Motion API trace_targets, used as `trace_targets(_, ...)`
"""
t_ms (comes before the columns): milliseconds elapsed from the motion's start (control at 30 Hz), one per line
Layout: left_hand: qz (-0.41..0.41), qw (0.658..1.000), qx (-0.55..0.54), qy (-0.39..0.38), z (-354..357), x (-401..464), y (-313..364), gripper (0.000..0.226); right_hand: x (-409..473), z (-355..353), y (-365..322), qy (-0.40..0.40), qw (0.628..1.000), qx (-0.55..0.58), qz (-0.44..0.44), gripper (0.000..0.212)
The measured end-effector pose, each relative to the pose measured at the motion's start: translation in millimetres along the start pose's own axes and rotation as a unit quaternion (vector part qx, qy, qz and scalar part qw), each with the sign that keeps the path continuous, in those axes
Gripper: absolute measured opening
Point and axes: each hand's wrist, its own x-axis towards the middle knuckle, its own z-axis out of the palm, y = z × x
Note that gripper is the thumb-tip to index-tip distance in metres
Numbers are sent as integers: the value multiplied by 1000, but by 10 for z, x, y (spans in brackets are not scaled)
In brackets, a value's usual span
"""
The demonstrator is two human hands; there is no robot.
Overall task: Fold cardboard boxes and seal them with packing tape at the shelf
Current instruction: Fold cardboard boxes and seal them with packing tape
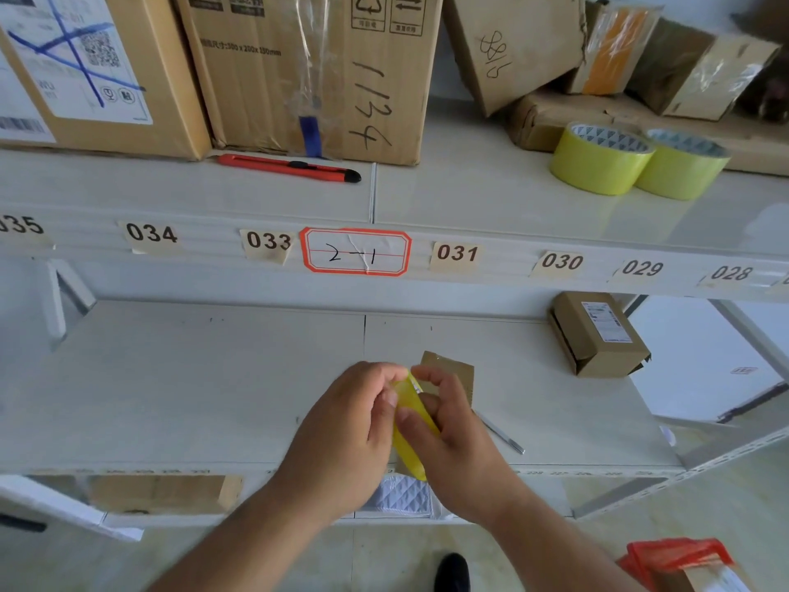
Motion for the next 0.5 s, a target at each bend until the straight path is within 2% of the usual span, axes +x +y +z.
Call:
trace_targets(133, 34, 998, 41, -17, -28, 49, 4, 16, 14, 46, 24, -6, 1000, -13, 8, 23)
trace_targets(200, 79, 991, 101, -24, -80, 83, -70, 17, 14, 42, 50, -18, 1000, -19, 11, 25)
trace_targets(267, 107, 987, 112, -51, -135, 137, -166, 16, -1, 54, 66, -29, 999, -11, 15, 27)
trace_targets(400, 41, 991, 15, -125, -120, 195, -389, 14, -25, 124, 71, -17, 998, 58, 27, 27)
trace_targets(433, 12, 993, 15, -116, -94, 195, -449, 17, -28, 140, 83, -12, 997, 73, 32, 27)
trace_targets(500, -69, 996, 36, -49, -41, 203, -584, 15, -22, 152, 109, 3, 993, 110, 52, 33)
